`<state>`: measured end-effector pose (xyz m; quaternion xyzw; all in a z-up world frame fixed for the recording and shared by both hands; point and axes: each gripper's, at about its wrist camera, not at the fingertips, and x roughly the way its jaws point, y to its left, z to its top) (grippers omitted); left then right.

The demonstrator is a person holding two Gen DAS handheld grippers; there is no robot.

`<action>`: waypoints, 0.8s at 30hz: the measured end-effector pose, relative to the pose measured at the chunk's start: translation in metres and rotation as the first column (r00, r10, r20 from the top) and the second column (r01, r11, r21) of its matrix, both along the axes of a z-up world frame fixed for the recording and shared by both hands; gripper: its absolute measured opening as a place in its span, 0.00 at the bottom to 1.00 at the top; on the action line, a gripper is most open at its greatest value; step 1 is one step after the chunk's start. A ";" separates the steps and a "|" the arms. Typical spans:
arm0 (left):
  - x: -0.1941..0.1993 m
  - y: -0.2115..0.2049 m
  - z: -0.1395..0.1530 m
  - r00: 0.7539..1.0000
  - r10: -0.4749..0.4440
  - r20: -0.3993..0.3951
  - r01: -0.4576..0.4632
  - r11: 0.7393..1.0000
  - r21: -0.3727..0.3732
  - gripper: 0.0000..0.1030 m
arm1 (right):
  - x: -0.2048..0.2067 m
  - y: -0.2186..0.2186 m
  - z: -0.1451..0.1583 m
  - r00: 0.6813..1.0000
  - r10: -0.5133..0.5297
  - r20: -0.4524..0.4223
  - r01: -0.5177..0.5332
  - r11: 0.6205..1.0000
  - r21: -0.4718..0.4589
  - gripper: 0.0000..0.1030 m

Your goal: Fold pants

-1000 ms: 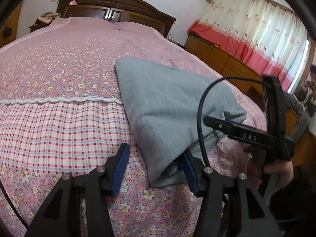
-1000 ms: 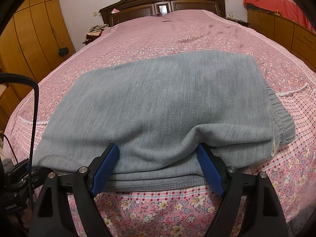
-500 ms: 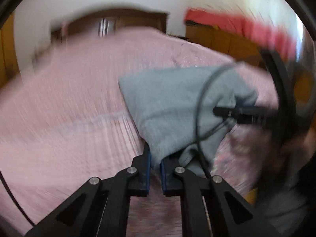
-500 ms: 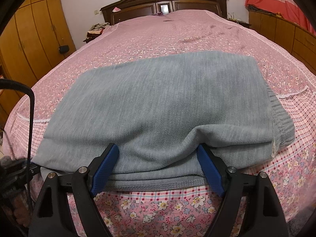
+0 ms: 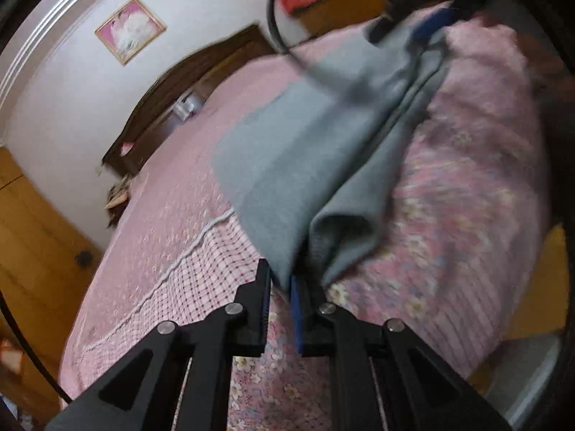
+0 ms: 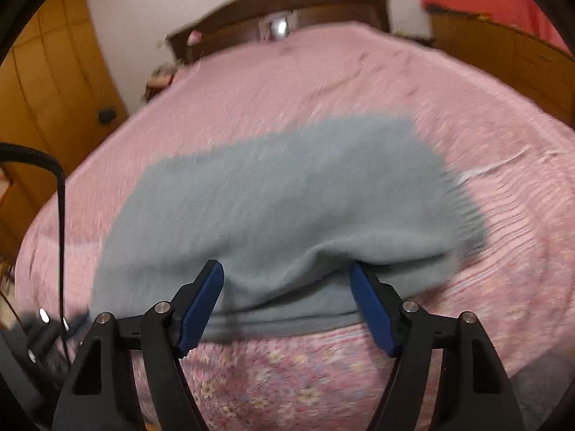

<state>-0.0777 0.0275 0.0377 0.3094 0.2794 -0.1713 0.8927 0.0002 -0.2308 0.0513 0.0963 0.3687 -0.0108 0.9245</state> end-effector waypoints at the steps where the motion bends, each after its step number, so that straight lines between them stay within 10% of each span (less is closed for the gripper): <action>1: 0.000 0.014 0.008 0.997 -0.035 -0.072 0.027 0.993 -0.112 0.29 | -0.007 -0.010 0.010 0.997 -0.015 0.070 0.013 1.000 0.027 0.72; 2: 0.003 0.025 0.012 0.989 -0.059 -0.133 0.030 0.978 -0.207 0.35 | -0.012 -0.022 0.019 0.991 -0.041 0.131 0.034 0.998 0.056 0.75; 4: 0.017 0.064 0.030 0.951 -0.142 -0.275 -0.019 0.860 -0.510 0.44 | -0.015 -0.051 0.030 0.974 -0.104 0.203 0.079 0.988 0.130 0.92; 6: 0.038 0.108 0.045 0.918 -0.202 -0.341 -0.145 0.630 -0.763 0.57 | 0.001 -0.082 0.025 0.978 -0.133 0.161 0.095 0.970 0.222 1.00; 9: 0.080 0.152 0.043 0.886 -0.204 -0.416 -0.320 0.380 -0.868 0.65 | 0.043 -0.126 -0.005 0.990 -0.134 -0.031 0.136 0.911 0.389 1.00; 11: 0.119 0.154 0.024 0.821 -0.235 -0.519 -0.419 0.369 -0.830 0.64 | 0.063 -0.137 -0.017 0.988 -0.121 -0.095 0.151 0.885 0.441 1.00; 14: 0.158 0.134 -0.008 0.737 -0.238 -0.633 -0.493 0.453 -0.743 0.61 | 0.080 -0.124 -0.018 0.994 -0.061 -0.087 0.089 0.923 0.374 1.00; 19: 0.182 0.112 -0.002 0.738 -0.312 -0.598 -0.427 0.471 -0.772 0.78 | 0.083 -0.117 -0.025 0.992 -0.084 -0.099 0.110 0.948 0.298 1.00; 24: 0.221 0.121 -0.003 0.720 -0.305 -0.623 -0.501 0.393 -0.771 0.65 | 0.068 -0.127 -0.028 0.992 -0.088 -0.093 0.113 0.944 0.310 0.91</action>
